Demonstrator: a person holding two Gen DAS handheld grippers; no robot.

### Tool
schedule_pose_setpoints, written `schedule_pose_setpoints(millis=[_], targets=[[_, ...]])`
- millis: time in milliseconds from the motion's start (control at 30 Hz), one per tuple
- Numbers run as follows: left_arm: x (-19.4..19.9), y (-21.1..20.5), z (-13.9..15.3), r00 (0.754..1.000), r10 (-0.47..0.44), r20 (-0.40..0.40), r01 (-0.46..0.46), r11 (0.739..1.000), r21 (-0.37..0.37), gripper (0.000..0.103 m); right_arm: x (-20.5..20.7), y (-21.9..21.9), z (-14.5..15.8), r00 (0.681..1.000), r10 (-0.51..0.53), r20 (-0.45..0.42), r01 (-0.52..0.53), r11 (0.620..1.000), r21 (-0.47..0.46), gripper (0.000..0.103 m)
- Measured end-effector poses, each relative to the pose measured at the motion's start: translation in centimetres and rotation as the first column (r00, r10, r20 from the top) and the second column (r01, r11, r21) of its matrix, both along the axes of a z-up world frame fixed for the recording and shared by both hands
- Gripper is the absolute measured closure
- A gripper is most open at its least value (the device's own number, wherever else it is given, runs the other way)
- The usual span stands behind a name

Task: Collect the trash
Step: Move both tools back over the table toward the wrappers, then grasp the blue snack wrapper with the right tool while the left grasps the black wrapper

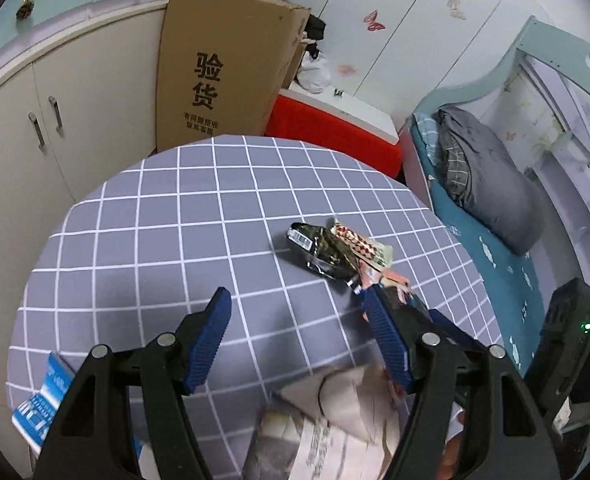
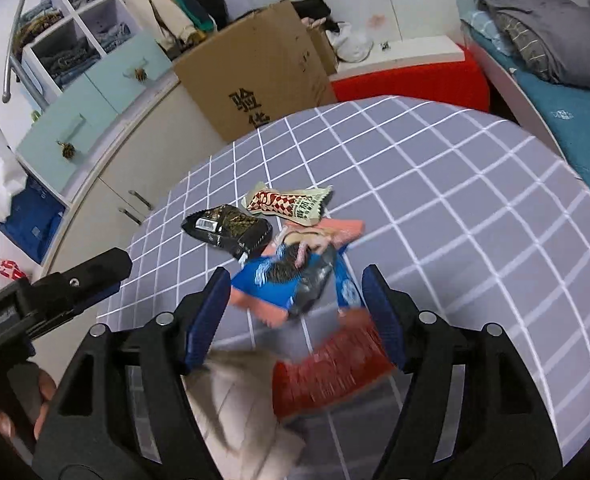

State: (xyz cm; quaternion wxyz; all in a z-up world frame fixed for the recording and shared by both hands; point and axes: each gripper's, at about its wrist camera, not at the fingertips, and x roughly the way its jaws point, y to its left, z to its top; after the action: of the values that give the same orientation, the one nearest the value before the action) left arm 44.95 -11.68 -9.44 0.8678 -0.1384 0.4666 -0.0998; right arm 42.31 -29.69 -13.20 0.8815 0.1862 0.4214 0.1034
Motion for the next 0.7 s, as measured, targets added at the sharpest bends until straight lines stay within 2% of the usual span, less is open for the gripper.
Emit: schedule_pose_setpoints(millis=[67,100,133,167,200,233,267,367,500,567,633,667,700], targets=[[0.8,-0.2,-0.4,1.000,0.008,-0.005,-0.008,1.000,0.001,0.035,0.9,0.5,-0.6,1.000,0.018,-0.019,-0.018,1.000,-0.011,0.040],[1.5,-0.4,-0.8,1.000,0.010,-0.008,-0.010,1.000,0.003,0.035,1.0,0.5,-0.8,0.999,0.025,-0.019,-0.025,1.000,-0.003,0.048],[1.9,-0.5,-1.0,1.000,0.011,-0.009,-0.011,1.000,-0.002,0.035,1.3,0.5,-1.0,0.999,0.033,-0.024,-0.033,0.999,0.006,0.068],[2.4,-0.7,-1.4,1.000,0.008,-0.012,-0.008,1.000,-0.014,0.035,1.6,0.3,-1.2,0.999,0.039,-0.030,-0.039,0.999,0.022,0.078],[2.8,-0.8,-1.7,1.000,0.007,-0.016,-0.008,1.000,-0.023,0.035,1.6,-0.1,-1.5,0.999,0.046,-0.029,-0.044,0.997,0.056,0.079],[3.2,-0.9,-1.9,1.000,0.011,-0.021,-0.011,0.999,-0.033,0.035,1.6,-0.4,-1.6,0.999,0.047,-0.022,-0.045,0.997,0.069,0.089],[3.6,-1.0,-2.2,1.000,0.015,-0.024,-0.016,0.999,-0.045,0.035,1.4,-0.8,-1.6,0.999,0.041,-0.015,-0.040,0.997,0.070,0.093],[4.9,-1.5,-3.3,0.999,0.038,-0.036,-0.040,0.997,-0.066,0.035,0.9,-2.1,-1.0,1.000,0.004,0.023,-0.006,0.995,0.095,0.096],[5.8,-1.8,-4.0,0.997,0.072,-0.029,-0.074,0.994,-0.079,0.037,0.2,-2.8,0.2,0.996,-0.041,0.084,0.036,0.997,0.067,0.096],[6.1,-2.1,-4.2,0.997,0.072,-0.023,-0.074,0.994,-0.075,0.052,0.2,-2.7,0.3,0.995,-0.040,0.089,0.035,0.998,0.061,0.096],[6.4,-2.3,-4.5,0.997,0.070,-0.030,-0.072,0.995,-0.074,0.058,0.2,-2.5,0.1,0.996,-0.035,0.086,0.029,0.998,0.064,0.096],[6.6,-2.3,-4.7,0.997,0.069,-0.036,-0.071,0.994,-0.078,0.066,0.3,-2.5,0.1,0.996,-0.036,0.088,0.030,0.998,0.060,0.096],[6.9,-2.3,-5.0,0.997,0.064,-0.043,-0.068,0.993,-0.097,0.068,0.3,-2.4,0.2,0.995,-0.036,0.091,0.031,0.998,0.054,0.096]])
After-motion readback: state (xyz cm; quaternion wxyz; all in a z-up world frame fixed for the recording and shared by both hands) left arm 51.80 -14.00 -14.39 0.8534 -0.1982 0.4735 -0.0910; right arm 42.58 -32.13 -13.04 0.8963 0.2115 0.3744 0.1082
